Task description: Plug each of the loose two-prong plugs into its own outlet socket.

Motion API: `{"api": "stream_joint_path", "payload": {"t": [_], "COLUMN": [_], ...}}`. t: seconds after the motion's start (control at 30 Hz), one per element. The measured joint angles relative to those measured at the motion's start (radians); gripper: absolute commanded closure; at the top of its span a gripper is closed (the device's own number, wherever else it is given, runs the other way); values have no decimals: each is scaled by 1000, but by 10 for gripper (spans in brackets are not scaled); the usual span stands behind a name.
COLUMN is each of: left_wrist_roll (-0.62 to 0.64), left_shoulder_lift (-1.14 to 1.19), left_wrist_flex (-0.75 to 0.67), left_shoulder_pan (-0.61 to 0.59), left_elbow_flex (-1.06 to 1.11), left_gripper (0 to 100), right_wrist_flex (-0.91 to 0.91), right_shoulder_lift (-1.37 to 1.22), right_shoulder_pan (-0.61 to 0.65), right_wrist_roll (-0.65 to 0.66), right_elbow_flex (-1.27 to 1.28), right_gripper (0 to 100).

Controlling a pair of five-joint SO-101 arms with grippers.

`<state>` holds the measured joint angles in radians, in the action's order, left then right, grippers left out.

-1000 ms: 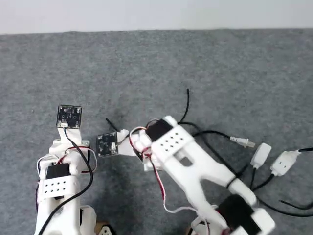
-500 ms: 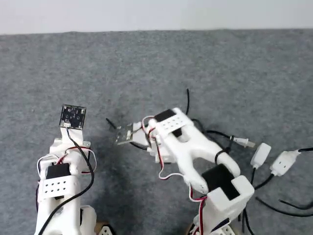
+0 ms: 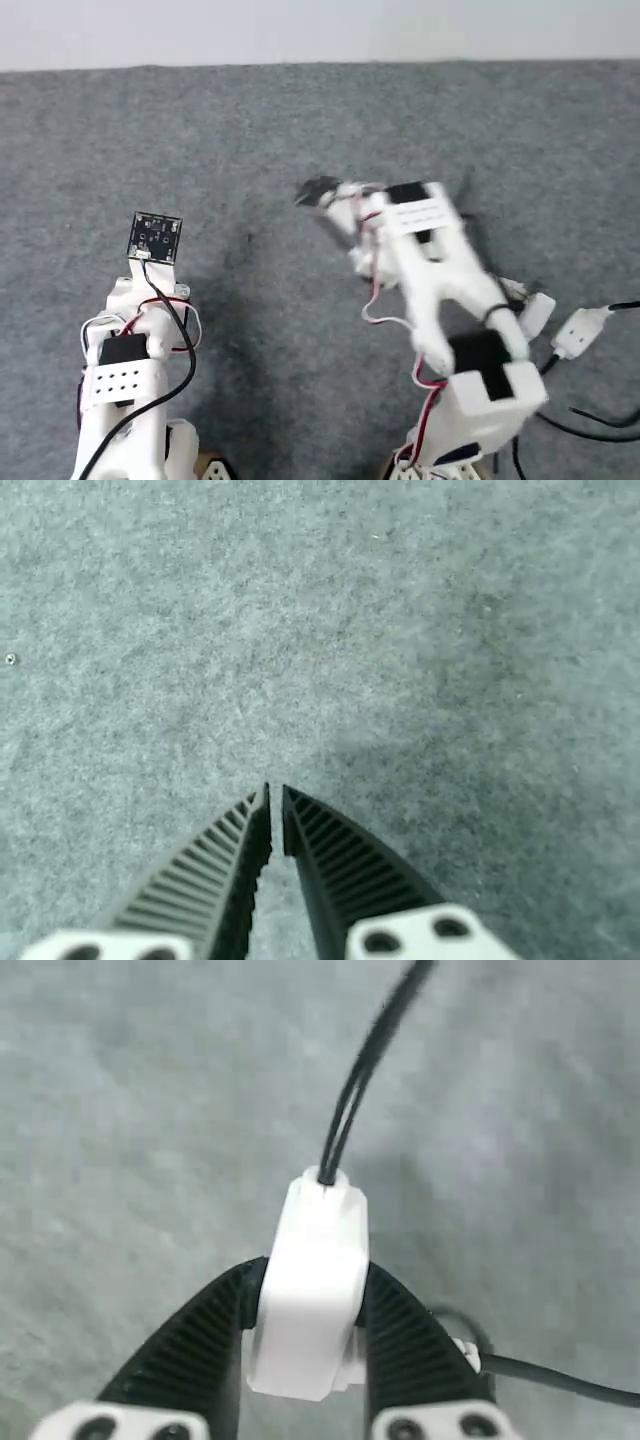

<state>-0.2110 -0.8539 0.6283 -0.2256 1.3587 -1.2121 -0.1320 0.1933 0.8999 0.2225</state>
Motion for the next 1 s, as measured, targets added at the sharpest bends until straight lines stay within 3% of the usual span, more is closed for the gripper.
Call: {"api": "stream_joint_path", "payload": {"t": [0.17, 0.33, 0.6, 0.73, 0.9, 1.0], "left_wrist_roll": [0, 0, -2, -2, -2, -2], "left_shoulder_lift": [-89, -362, -891, -936, -937, -937], "left_wrist_flex": [0, 2, 293, 341, 345, 347], "left_shoulder_pan": [5, 55, 87, 86, 87, 87], "left_elbow_flex": [43, 209, 322, 322, 322, 321], "left_gripper": [987, 987, 987, 987, 987, 987], "right_wrist_flex": [-43, -46, -44, 28, 52, -11], "right_shoulder_lift": [157, 258, 278, 278, 290, 293], "right_shoulder_pan": [-224, -480, -749, -839, -872, -853], "right_wrist_roll": [-2, 48, 66, 68, 68, 66], "right_elbow_flex": [-14, 2, 110, 196, 258, 250], "right_gripper": [989, 989, 989, 958, 723, 760]}}
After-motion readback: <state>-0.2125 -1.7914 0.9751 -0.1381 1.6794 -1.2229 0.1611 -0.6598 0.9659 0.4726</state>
